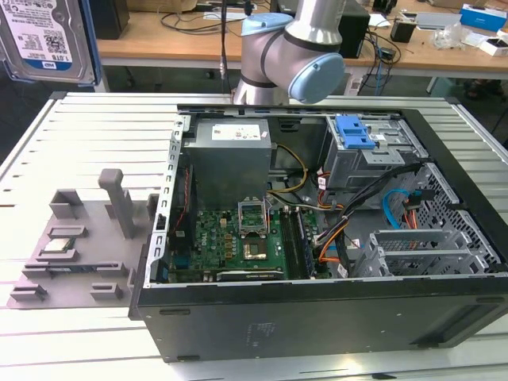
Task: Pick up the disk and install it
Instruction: 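Pick up the disk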
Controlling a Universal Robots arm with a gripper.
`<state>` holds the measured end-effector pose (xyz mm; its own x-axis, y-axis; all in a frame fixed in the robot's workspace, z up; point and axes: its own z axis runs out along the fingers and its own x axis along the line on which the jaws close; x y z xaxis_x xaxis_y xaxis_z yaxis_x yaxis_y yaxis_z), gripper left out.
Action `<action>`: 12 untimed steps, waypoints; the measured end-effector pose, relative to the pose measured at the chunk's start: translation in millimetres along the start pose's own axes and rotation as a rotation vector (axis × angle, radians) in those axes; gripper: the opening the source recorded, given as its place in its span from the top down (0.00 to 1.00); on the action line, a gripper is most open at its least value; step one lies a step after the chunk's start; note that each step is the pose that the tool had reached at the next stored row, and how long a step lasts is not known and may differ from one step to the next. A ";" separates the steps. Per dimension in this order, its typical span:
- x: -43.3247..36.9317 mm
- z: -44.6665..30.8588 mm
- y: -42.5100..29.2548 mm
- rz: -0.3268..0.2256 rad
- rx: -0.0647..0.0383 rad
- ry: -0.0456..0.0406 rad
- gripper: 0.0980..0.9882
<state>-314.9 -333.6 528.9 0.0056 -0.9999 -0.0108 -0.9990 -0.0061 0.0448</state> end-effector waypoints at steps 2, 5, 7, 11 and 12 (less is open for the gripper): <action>0.0 1.6 -1.6 0.000 0.000 0.0000 0.70; 0.1 4.5 -5.5 0.000 0.000 0.0000 0.70; 0.1 5.7 -7.7 0.000 0.000 0.0000 0.70; 0.2 8.3 -11.8 0.000 0.000 0.0000 0.70; 0.2 9.0 -12.6 0.000 0.000 0.0000 0.70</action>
<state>-302.7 -333.6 519.3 0.0056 -0.9999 -0.0108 -0.9990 -0.0061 0.0449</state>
